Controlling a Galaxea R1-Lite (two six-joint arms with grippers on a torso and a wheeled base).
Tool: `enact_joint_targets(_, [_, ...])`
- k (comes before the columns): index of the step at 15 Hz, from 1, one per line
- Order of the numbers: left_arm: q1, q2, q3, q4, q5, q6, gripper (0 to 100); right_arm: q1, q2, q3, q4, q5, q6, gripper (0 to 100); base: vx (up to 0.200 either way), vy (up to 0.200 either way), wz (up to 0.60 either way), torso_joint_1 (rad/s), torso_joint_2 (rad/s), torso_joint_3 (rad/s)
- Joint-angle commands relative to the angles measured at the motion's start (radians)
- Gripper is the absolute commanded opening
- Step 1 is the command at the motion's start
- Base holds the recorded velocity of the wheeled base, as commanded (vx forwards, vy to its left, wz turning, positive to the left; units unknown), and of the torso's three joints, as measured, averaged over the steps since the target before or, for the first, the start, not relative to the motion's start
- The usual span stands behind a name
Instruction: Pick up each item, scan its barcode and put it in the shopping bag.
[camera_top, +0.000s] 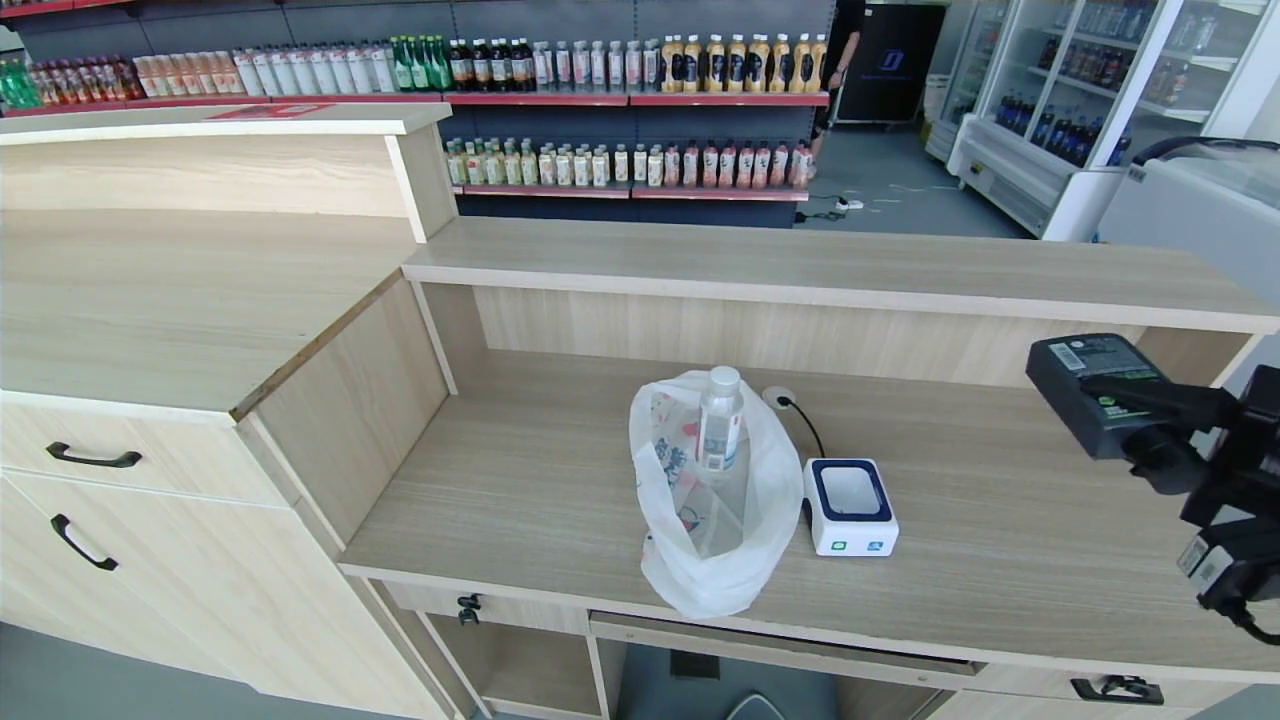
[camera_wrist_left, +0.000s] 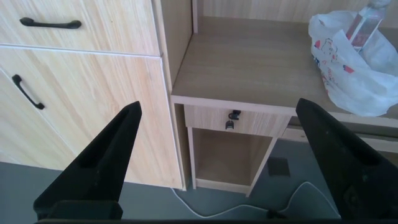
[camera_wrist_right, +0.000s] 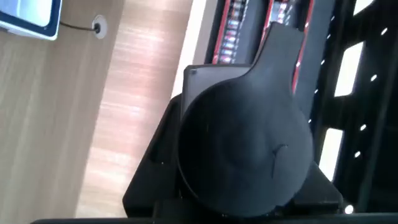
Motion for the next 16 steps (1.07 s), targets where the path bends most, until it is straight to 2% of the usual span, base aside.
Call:
enact_joint_targets(1, [0.0, 0.0, 0.0, 0.0, 0.0, -0.001, 100, 0.29, -0.048, 0.043, -0.048, 0.032, -0.248, 0, 0.0, 0.0, 0.0, 0.0, 0.0, 0.0])
enact_joint_targets(3, [0.0, 0.0, 0.0, 0.0, 0.0, -0.001, 100, 0.441, -0.033, 0.042, -0.074, 0.032, -0.37, 0, 0.0, 0.0, 0.0, 0.0, 0.0, 0.0])
enact_joint_targets(5, [0.0, 0.0, 0.0, 0.0, 0.0, -0.001, 100, 0.53, -0.027, 0.039, -0.1, 0.034, -0.462, 0, 0.0, 0.0, 0.0, 0.0, 0.0, 0.0])
enact_joint_targets(6, [0.0, 0.0, 0.0, 0.0, 0.0, 0.001, 100, 0.578, -0.021, 0.024, -0.102, 0.037, -0.489, 0, 0.0, 0.0, 0.0, 0.0, 0.0, 0.0])
enact_joint_targets(7, [0.0, 0.0, 0.0, 0.0, 0.0, -0.001, 100, 0.671, -0.019, 0.004, -0.103, 0.032, -0.506, 0, 0.0, 0.0, 0.0, 0.0, 0.0, 0.0])
enact_joint_targets(9, [0.0, 0.0, 0.0, 0.0, 0.0, 0.001, 100, 0.803, -0.005, -0.024, -0.105, 0.023, -0.503, 0, 0.0, 0.0, 0.0, 0.0, 0.0, 0.0])
enact_joint_targets(13, [0.0, 0.0, 0.0, 0.0, 0.0, 0.001, 100, 0.826, -0.048, -0.023, -0.095, 0.021, -0.495, 0, 0.0, 0.0, 0.0, 0.0, 0.0, 0.0])
enact_joint_targets(16, [0.0, 0.0, 0.0, 0.0, 0.0, -0.001, 100, 0.876, -0.042, -0.024, -0.103, 0.023, -0.428, 0, 0.0, 0.0, 0.0, 0.0, 0.0, 0.0])
